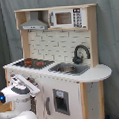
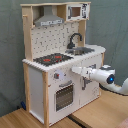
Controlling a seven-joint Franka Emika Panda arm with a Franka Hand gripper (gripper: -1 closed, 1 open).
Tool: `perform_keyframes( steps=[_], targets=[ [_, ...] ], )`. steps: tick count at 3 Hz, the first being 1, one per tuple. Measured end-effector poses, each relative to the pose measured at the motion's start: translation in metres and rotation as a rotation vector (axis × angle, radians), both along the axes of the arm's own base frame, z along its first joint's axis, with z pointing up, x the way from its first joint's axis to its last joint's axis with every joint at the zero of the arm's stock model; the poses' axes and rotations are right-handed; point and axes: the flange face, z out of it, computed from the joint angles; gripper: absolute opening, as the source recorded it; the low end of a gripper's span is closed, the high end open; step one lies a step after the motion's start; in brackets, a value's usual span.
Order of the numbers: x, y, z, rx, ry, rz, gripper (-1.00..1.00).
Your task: Play with the kitchen
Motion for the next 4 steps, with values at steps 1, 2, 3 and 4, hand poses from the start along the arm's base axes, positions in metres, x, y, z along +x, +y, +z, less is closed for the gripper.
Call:
perform_keyframes(
  steps=[1, 2, 3, 4],
  targets=[
    [-0.0001, 0.0090, 0.0026, -0.055, -0.011, 0.000, -1.00],
    [-0.0003, 0.0088, 0.0021, -0.158, -0.015, 0.002, -1.00],
    [-0.0004, 0.0084, 0.0018, -0.275, -0.020, 0.005, -1.00],
    [-0.0005, 0.0078, 0.0017, -0.383, -0.024, 0.009, -1.00]
  ],
)
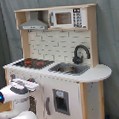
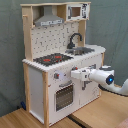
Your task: Play with the kitchen
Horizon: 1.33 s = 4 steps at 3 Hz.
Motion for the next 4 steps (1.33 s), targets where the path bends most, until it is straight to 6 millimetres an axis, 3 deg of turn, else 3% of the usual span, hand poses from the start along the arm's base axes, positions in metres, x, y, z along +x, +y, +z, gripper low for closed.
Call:
perform_keyframes(
  steps=[3, 4],
  targets=[
    [-0.0004, -0.0010, 0.0006, -0.237, -0.007, 0.007, -1.00],
    [-0.0005, -0.0007, 0.0008, -0.236, -0.007, 0.008, 1.00]
  ],
)
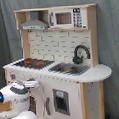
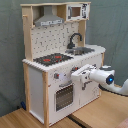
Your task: Play with the kitchen
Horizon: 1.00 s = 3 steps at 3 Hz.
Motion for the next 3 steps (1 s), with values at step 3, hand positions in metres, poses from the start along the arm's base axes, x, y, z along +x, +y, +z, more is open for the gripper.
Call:
perform_keyframes(
  steps=[3],
  targets=[
    [-0.030, -0.017, 0.012, 0.289, -0.007, -0.036, 1.00]
  ],
)
